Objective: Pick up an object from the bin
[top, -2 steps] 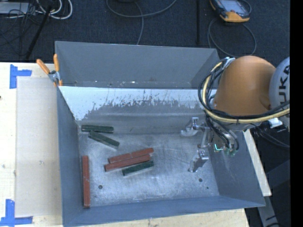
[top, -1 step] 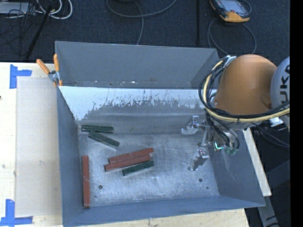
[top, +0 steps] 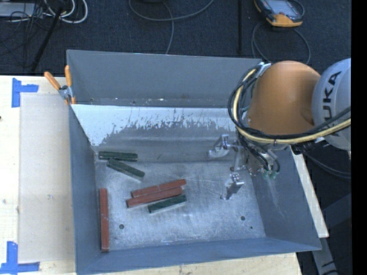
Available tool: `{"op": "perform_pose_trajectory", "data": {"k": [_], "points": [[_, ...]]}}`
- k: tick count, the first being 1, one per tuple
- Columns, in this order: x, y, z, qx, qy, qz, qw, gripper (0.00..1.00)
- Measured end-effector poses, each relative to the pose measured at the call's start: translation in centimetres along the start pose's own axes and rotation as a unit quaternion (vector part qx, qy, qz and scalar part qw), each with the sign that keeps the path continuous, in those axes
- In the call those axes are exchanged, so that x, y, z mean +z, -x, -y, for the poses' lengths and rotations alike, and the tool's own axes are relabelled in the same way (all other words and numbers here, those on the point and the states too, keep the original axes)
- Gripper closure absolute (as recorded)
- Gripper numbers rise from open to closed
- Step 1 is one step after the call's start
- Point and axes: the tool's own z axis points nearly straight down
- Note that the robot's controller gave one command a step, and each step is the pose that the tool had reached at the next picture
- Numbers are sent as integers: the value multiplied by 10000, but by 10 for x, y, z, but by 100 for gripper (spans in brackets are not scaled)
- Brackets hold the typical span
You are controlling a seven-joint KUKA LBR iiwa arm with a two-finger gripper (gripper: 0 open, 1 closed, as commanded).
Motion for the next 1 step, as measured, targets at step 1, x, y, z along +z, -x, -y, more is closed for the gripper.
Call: {"op": "perform_pose_trajectory", "data": {"k": [1], "points": [[24,24,-26,-674,21,-24,9977,0]]}}
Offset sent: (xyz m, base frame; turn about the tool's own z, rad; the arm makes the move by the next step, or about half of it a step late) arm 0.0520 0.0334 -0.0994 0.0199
